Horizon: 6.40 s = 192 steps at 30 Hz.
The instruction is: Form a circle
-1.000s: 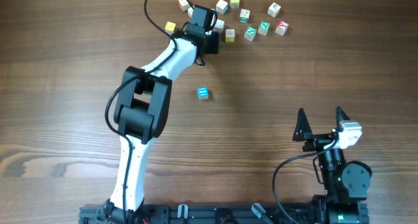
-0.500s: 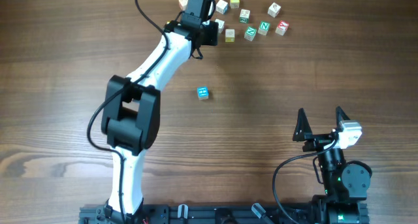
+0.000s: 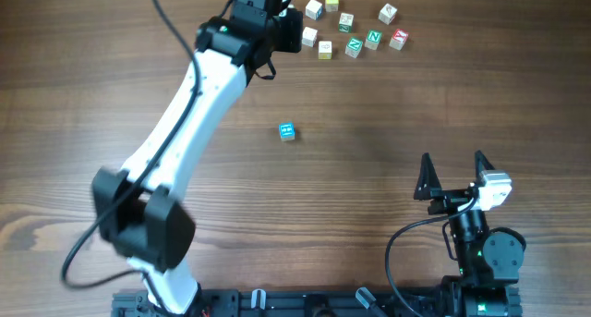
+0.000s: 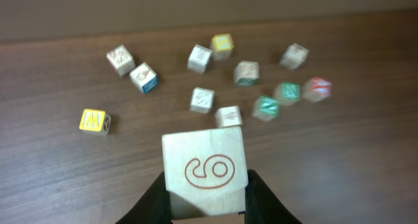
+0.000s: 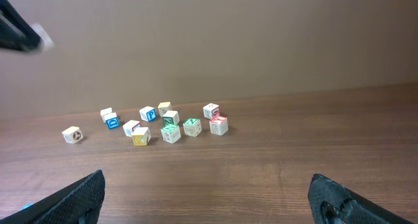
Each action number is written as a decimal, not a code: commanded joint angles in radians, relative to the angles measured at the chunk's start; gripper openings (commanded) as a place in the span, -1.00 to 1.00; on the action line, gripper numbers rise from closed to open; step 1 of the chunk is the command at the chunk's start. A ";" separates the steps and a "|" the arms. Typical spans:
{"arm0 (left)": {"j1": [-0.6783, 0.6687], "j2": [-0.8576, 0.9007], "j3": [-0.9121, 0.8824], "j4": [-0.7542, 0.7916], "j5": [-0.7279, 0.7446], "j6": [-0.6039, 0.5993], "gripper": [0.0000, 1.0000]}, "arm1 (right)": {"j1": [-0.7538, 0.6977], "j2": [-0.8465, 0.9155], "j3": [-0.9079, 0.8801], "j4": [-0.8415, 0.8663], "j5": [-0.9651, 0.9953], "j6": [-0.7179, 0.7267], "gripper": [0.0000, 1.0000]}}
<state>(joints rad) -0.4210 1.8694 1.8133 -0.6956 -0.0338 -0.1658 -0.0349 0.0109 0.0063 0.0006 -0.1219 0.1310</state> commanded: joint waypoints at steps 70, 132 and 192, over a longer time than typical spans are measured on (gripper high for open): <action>-0.249 0.010 -0.678 0.303 -0.128 -0.126 -0.38 | -0.006 -0.007 -0.001 0.005 0.017 0.007 0.99; -0.315 0.061 -0.650 0.374 0.014 -0.126 -0.14 | -0.006 -0.007 -0.001 0.005 0.017 0.006 1.00; -0.315 0.089 -0.650 0.309 -0.045 -0.131 -0.86 | -0.006 -0.006 -0.001 0.005 0.017 0.007 0.99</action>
<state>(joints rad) -0.7338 1.9476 1.1580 -0.3828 -0.0776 -0.2977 -0.0349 0.0109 0.0063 0.0002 -0.1219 0.1310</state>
